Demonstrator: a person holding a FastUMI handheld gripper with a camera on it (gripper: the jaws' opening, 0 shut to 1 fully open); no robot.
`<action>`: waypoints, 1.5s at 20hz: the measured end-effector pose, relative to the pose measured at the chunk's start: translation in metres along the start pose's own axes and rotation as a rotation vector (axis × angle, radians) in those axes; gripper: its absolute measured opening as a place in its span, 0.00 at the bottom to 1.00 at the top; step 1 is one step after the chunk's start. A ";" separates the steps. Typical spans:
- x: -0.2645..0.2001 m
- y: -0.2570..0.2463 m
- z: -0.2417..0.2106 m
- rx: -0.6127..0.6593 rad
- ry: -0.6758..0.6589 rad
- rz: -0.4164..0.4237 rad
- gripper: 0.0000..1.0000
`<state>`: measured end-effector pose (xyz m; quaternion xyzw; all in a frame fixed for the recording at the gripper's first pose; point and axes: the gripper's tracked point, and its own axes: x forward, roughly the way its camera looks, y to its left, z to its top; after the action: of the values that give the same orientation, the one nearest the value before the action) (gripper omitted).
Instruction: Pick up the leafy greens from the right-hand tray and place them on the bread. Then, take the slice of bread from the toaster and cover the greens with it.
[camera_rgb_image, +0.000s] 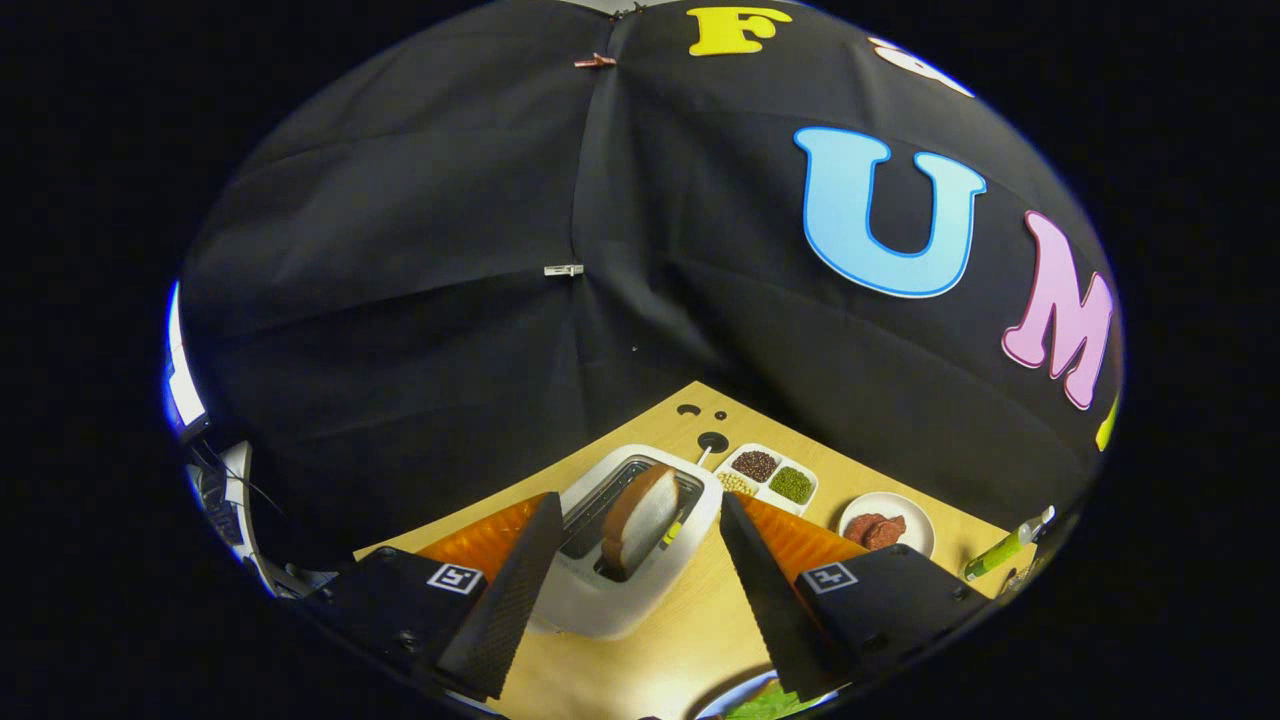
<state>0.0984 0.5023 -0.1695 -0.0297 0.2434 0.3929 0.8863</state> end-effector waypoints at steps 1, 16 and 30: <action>0.009 0.001 -0.003 -0.002 0.015 -0.013 0.99; 0.069 -0.007 -0.042 0.131 0.158 -0.095 0.18; -0.081 -0.072 0.022 0.259 -0.073 -0.054 0.17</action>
<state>0.1121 0.4031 -0.1236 0.0925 0.2588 0.3349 0.9013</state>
